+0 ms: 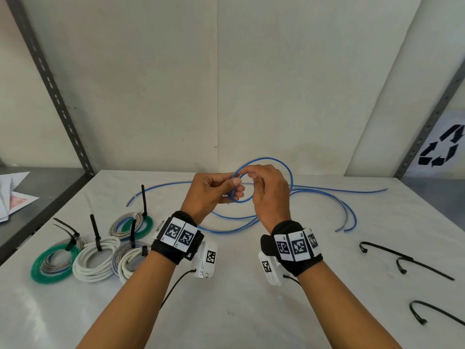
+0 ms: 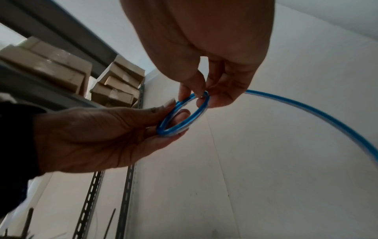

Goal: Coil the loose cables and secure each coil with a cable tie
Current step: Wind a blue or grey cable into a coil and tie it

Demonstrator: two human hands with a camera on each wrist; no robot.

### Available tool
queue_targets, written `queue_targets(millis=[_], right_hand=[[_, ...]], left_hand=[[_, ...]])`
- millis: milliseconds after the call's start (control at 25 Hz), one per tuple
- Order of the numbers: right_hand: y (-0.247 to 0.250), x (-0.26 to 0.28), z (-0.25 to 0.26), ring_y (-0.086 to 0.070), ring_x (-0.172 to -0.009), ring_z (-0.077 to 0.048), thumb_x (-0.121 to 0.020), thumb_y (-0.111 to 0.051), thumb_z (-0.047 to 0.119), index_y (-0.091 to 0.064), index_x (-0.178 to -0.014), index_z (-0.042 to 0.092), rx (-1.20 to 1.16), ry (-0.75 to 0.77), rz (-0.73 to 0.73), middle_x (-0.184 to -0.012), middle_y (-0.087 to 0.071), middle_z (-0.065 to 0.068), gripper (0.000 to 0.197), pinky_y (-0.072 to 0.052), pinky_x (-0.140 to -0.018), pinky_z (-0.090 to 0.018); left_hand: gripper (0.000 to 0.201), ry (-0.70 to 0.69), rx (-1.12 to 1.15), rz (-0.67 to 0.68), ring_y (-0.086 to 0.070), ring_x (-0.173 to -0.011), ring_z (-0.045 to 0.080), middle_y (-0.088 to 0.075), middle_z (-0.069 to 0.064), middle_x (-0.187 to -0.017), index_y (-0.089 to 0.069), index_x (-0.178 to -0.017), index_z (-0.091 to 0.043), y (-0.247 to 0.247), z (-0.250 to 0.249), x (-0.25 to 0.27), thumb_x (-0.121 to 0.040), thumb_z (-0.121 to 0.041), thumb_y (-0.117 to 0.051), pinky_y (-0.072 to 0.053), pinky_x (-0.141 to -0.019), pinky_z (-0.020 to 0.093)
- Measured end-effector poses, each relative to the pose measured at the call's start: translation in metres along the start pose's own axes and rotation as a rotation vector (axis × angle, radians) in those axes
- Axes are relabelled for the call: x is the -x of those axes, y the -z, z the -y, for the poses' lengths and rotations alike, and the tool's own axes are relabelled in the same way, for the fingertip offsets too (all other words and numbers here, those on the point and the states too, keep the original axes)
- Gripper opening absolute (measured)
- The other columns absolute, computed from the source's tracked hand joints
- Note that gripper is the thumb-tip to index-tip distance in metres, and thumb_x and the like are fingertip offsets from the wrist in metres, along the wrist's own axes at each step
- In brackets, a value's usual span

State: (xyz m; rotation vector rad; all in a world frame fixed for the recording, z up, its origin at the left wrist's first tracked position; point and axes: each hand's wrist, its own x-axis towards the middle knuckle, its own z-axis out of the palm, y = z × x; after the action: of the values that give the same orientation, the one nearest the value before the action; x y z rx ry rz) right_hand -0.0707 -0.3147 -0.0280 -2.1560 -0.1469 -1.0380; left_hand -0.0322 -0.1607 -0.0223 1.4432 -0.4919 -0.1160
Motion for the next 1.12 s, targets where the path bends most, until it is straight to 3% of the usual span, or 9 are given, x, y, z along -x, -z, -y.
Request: queue_targets(millis=[120,240,360,520,600,760,960,1040,1120], right_hand=[[0.001,0.000,0.003,-0.062,-0.085,-0.018,-0.098,-0.057,0.010,-0.062,-0.117,0.029,-0.002,-0.029,-0.032,-0.095,-0.070,0.006,0.028,-0.053,-0.072,-0.042],[0.004,0.000,0.001,-0.058,-0.076,-0.012,-0.098,-0.061,0.015,-0.054,-0.138,0.038,0.001,-0.028,0.033,-0.089,-0.068,0.007,0.047,-0.050,-0.071,-0.028],[0.004,0.000,-0.005,-0.057,-0.088,-0.018,-0.098,-0.062,0.021,-0.069,-0.126,0.029,0.071,-0.002,0.077,-0.091,-0.066,0.002,0.030,-0.053,-0.075,-0.040],[0.007,-0.002,-0.007,-0.051,-0.100,-0.017,-0.090,-0.072,0.034,-0.075,-0.103,0.029,0.270,0.119,0.000,-0.108,-0.059,0.003,0.014,-0.040,-0.086,-0.032],[0.012,-0.004,-0.006,-0.059,-0.099,-0.011,-0.090,-0.074,0.028,-0.074,-0.097,0.024,0.033,0.068,0.067,-0.107,-0.066,0.006,0.008,-0.046,-0.088,-0.030],[0.017,-0.007,-0.002,-0.060,-0.080,-0.006,-0.088,-0.076,0.021,-0.076,-0.092,0.021,-0.234,-0.117,0.026,-0.089,-0.071,0.012,0.004,-0.041,-0.071,-0.011],[0.013,-0.006,0.002,-0.059,-0.077,-0.002,-0.091,-0.073,0.020,-0.074,-0.093,0.019,-0.384,-0.269,-0.155,-0.088,-0.071,0.009,0.002,-0.047,-0.069,-0.019],[0.010,-0.005,0.004,-0.058,-0.074,-0.003,-0.091,-0.073,0.021,-0.074,-0.093,0.020,-0.409,-0.300,-0.192,-0.087,-0.071,0.008,0.002,-0.047,-0.067,-0.019],[0.006,-0.002,0.006,-0.060,-0.074,-0.011,-0.091,-0.074,0.023,-0.073,-0.091,0.021,-0.452,-0.330,-0.160,-0.084,-0.072,0.008,0.002,-0.051,-0.067,-0.027]], left_hand=[[0.022,0.035,-0.029,0.058,-0.074,-0.083,0.031,-0.074,0.026,-0.094,-0.072,-0.113,0.003,0.002,-0.001,0.001,-0.094,-0.005,-0.067,-0.062,-0.082,0.041],[0.022,0.043,-0.076,0.075,-0.075,-0.083,0.032,-0.075,0.024,-0.093,-0.071,-0.113,0.005,0.002,0.000,0.003,-0.093,-0.004,-0.068,-0.062,-0.080,0.039],[0.018,0.029,-0.122,0.065,-0.074,-0.083,0.034,-0.075,0.023,-0.088,-0.074,-0.106,0.004,0.005,0.000,0.002,-0.092,-0.006,-0.070,-0.062,-0.081,0.041],[0.017,0.017,-0.179,0.069,-0.075,-0.080,0.028,-0.076,0.019,-0.086,-0.075,-0.105,0.002,0.012,-0.004,0.002,-0.092,-0.009,-0.071,-0.061,-0.075,0.031],[0.017,0.010,-0.191,0.085,-0.075,-0.081,0.027,-0.077,0.018,-0.087,-0.074,-0.105,0.001,0.014,-0.004,0.005,-0.093,-0.009,-0.070,-0.060,-0.075,0.029],[0.017,0.009,-0.136,0.089,-0.075,-0.084,0.027,-0.076,0.019,-0.089,-0.073,-0.106,0.004,0.017,-0.004,0.007,-0.094,-0.006,-0.067,-0.058,-0.074,0.028],[0.019,-0.026,-0.114,0.094,-0.073,-0.086,0.033,-0.074,0.024,-0.091,-0.071,-0.108,0.006,0.015,-0.007,0.003,-0.094,-0.007,-0.066,-0.061,-0.087,0.044],[0.020,-0.053,-0.124,0.068,-0.073,-0.085,0.032,-0.074,0.024,-0.091,-0.072,-0.107,0.005,0.014,-0.007,0.002,-0.095,-0.010,-0.067,-0.061,-0.086,0.044],[0.019,-0.071,-0.080,0.008,-0.073,-0.086,0.032,-0.074,0.023,-0.090,-0.072,-0.106,0.004,0.015,-0.006,0.003,-0.095,-0.010,-0.066,-0.061,-0.086,0.043]])
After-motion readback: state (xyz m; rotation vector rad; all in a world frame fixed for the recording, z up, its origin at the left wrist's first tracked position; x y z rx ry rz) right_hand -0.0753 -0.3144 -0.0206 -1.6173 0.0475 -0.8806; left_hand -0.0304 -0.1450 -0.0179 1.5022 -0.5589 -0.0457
